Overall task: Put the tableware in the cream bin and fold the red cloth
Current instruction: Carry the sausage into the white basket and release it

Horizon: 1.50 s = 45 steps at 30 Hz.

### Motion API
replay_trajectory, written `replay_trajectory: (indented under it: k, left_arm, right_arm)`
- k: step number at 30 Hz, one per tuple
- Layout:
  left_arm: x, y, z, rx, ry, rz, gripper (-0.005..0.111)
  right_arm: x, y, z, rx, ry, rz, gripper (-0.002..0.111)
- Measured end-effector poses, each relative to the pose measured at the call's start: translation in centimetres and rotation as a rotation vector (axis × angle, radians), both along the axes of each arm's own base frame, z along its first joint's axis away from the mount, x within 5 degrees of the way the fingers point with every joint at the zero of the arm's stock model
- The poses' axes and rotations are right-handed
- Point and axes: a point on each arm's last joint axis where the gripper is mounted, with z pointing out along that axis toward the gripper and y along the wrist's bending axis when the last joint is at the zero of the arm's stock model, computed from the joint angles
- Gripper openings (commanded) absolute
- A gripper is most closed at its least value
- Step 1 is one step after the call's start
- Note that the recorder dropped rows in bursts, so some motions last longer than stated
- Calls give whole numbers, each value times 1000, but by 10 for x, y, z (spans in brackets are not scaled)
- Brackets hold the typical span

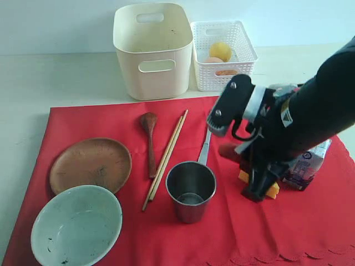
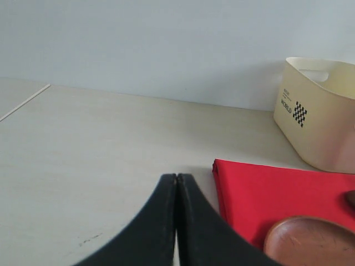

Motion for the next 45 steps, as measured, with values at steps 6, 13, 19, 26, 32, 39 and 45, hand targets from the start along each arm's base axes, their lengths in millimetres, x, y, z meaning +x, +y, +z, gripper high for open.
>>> replay_trajectory:
  k: [6, 13, 19, 26, 32, 39, 45]
  left_arm:
    - [0, 0, 0, 0, 0, 0, 2]
    - [0, 0, 0, 0, 0, 0, 2]
    - [0, 0, 0, 0, 0, 0, 2]
    - [0, 0, 0, 0, 0, 0, 2]
    - [0, 0, 0, 0, 0, 0, 2]
    - [0, 0, 0, 0, 0, 0, 2]
    - [0, 0, 0, 0, 0, 0, 2]
  right_arm:
    - [22, 18, 25, 175, -180, -35, 0]
    - [52, 32, 57, 294, -354, -37, 0]
    - [113, 25, 63, 309, -406, -160, 0]
    - [209, 2, 44, 371, -426, -426, 0]
    - [266, -19, 7, 433, -402, -627, 0]
    - [284, -21, -20, 428, -377, -665, 0]
    - [285, -21, -29, 420, -361, -670, 32]
